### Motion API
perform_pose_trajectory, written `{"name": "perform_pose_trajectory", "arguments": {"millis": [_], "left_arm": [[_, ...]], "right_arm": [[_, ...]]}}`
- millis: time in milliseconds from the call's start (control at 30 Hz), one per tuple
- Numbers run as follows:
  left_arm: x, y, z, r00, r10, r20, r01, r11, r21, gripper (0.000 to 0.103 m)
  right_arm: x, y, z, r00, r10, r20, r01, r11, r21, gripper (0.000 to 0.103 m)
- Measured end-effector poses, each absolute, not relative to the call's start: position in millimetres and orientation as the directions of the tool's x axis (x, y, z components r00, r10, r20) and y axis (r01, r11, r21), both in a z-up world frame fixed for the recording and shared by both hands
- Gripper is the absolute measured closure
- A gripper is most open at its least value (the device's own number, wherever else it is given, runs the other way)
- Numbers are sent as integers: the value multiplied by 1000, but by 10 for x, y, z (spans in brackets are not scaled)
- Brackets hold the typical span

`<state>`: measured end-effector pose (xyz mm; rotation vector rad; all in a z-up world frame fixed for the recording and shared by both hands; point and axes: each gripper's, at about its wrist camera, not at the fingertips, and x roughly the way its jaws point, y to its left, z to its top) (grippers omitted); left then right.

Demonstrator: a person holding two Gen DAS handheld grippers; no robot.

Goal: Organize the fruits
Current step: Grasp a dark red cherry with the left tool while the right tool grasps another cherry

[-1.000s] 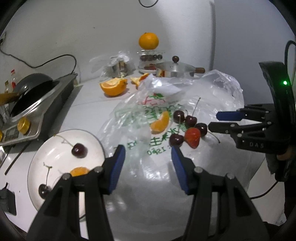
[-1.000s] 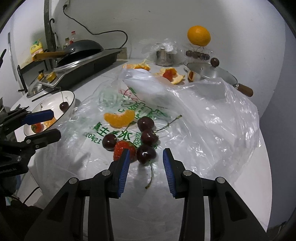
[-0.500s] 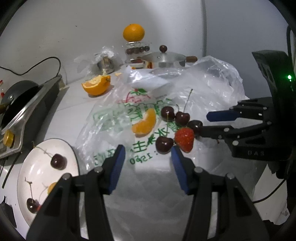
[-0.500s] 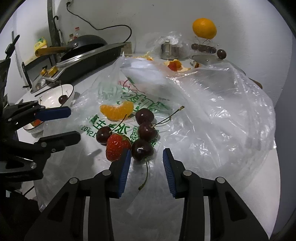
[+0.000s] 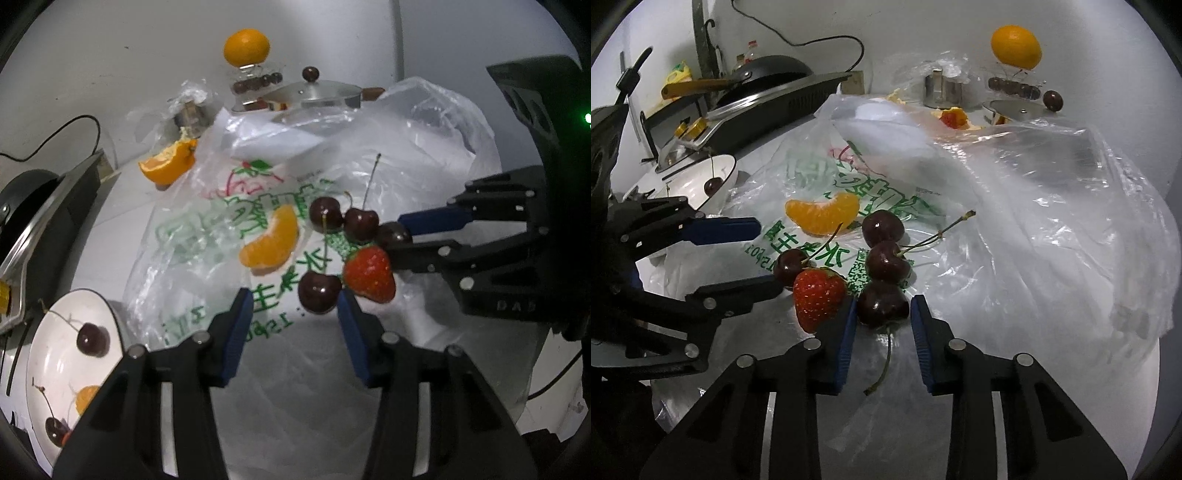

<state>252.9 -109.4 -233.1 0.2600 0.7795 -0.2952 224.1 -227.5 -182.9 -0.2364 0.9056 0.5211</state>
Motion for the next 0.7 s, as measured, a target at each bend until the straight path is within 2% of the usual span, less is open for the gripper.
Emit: {"name": "perform_pose_trajectory", "arguments": {"millis": [167,233,500,600,700], "left_arm": [[2571,-1131,-2375,663,-169,-729,369,922,121,55],[2572,-1150,-2376,660,-177,-730,380,917,121,60],[2618,-1206,-2380,657,-191,-729,416,899,138,67],[2630,-1224,-2401,645,-204,-736,430,894,129,75],[2627,-1213,-2398,643,-212,-736,430,895,117,76]], "right_arm": [[2249,-2277,-1842,498,334,-800,-524,851,29,73],[2245,-2280,-1840,499,335,-799,-524,851,29,73],[2232,-2338,-1804,511,341,-789,-511,859,39,74],[2219,-2358,-1774,516,342,-785,-506,861,42,74],[2196,-2367,-1742,524,340,-781,-504,863,38,74]]}}
